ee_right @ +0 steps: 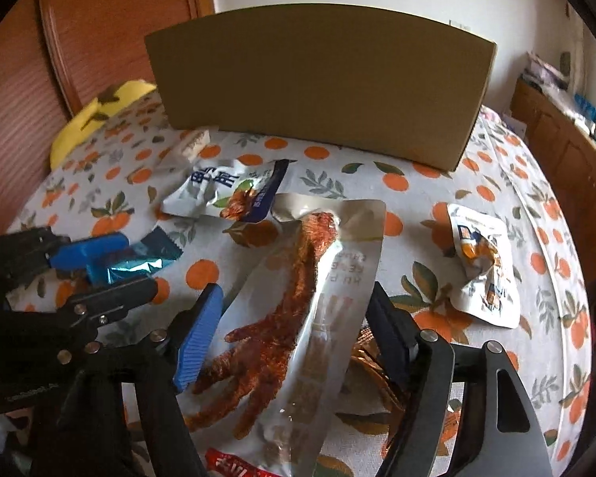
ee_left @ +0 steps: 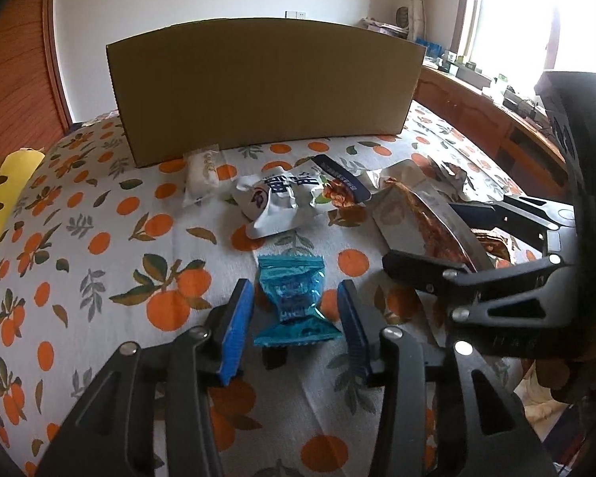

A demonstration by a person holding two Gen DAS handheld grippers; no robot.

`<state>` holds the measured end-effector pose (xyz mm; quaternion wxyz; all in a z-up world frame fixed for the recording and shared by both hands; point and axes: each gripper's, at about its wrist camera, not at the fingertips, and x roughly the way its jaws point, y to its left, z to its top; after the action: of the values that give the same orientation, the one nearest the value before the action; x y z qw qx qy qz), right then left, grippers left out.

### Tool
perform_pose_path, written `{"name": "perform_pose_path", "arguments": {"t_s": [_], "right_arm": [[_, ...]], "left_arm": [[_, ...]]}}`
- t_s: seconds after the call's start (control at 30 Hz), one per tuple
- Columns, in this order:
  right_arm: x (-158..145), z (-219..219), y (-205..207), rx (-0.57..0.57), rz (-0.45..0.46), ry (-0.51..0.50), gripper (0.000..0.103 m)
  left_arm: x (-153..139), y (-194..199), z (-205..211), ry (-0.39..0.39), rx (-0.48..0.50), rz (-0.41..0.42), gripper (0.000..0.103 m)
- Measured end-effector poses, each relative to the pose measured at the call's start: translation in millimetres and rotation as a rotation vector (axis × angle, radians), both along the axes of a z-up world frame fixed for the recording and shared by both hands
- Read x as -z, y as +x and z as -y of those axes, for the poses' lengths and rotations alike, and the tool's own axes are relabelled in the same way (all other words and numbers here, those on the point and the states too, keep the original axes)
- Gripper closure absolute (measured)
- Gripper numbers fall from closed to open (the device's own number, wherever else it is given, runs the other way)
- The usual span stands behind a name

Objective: Organize snacks
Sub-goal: 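Grasp the teal packet with the left gripper while the right gripper grasps the chicken-feet packet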

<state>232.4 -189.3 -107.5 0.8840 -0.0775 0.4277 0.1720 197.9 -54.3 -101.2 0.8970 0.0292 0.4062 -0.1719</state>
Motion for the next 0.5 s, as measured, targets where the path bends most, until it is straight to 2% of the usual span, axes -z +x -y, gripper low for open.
{"name": "perform_pose_path", "arguments": {"t_s": [0.13,0.2,0.23,0.3,0.37,0.4,0.47,0.5], "right_arm": [[1.0,-3.0,1.2,0.000,0.004,-0.021,0.030],[0.6,-3.1,1.1,-0.004,0.006,-0.022,0.034],[0.6,-3.6,1.4,-0.005,0.007,-0.022,0.037],[-0.1,-3.4,1.1,-0.008,0.009,-0.021,0.046],[-3.4,0.6,-0.3,-0.004,0.018,-0.002,0.066],[-5.4,3.5,-0.2,-0.001,0.017,0.015,0.069],[-11.6,11.0,0.0,0.003,0.022,0.057,0.082],[-14.4,13.1,-0.7,0.004,0.026,0.074,0.084]], "left_arm": [[0.2,0.9,-0.7,-0.003,0.001,0.002,0.060],[0.5,-0.5,0.2,0.024,-0.001,0.013,0.069],[0.6,-1.5,0.7,0.028,0.007,0.014,0.069],[0.2,-3.7,-1.1,0.013,0.016,0.011,0.069],[-0.7,-7.5,-5.6,-0.018,0.014,0.008,0.069],[-1.8,-9.3,-8.9,-0.041,0.013,0.010,0.069],[-4.8,-12.0,-14.0,-0.064,0.001,0.016,0.069],[-6.0,-13.1,-15.2,-0.068,-0.002,0.020,0.069]]}}
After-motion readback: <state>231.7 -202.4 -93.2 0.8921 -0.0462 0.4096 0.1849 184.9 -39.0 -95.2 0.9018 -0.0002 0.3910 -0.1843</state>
